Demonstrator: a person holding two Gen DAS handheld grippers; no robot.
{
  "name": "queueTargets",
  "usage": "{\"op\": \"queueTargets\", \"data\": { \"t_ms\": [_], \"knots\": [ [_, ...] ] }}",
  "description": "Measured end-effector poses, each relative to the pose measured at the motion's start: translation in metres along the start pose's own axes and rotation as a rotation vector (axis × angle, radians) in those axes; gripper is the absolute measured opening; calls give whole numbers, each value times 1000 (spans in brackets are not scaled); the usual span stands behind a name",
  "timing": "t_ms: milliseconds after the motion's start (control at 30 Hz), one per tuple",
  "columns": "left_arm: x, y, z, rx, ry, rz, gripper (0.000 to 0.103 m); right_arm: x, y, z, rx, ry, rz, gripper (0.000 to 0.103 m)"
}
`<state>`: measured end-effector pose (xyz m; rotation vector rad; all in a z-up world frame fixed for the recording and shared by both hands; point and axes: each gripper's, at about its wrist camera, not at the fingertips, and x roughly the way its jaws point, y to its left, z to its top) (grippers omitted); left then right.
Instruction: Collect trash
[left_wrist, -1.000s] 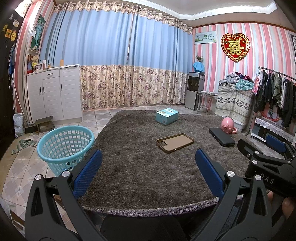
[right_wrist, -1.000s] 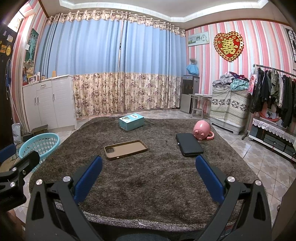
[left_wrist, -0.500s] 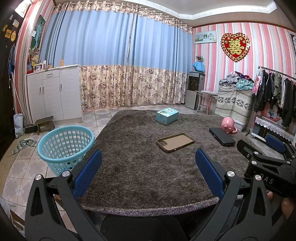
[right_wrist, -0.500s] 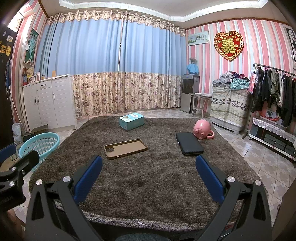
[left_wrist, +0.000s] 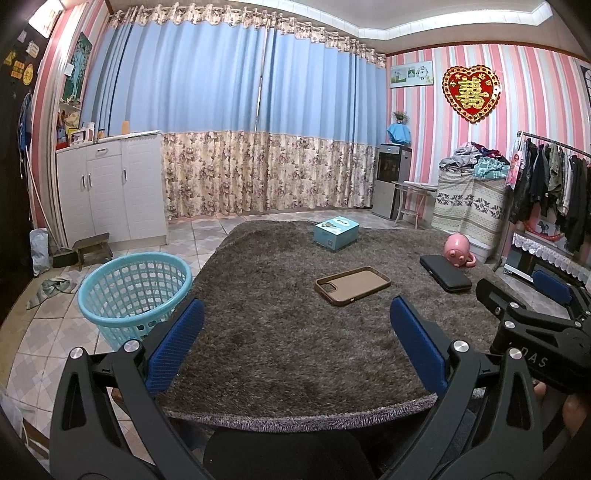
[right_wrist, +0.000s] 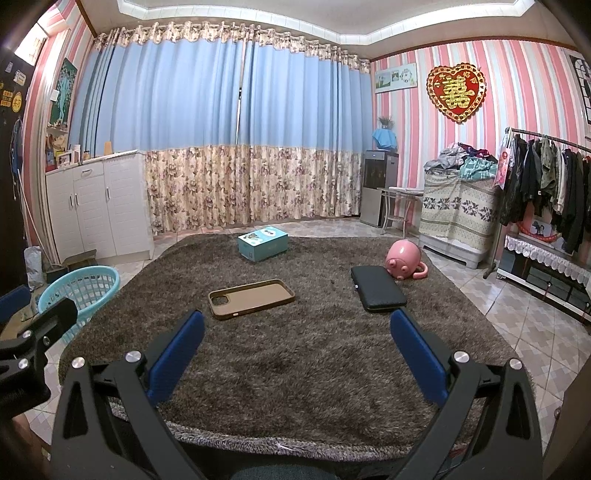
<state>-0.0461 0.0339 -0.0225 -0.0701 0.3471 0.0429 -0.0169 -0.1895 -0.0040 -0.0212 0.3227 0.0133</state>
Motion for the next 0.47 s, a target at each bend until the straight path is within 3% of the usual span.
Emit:
{"op": "queueTargets", "data": {
  "t_ms": [467],
  "knots": [
    [0, -1, 4, -1, 4, 22, 98, -1, 1, 1, 2, -2, -3, 99]
  ]
}}
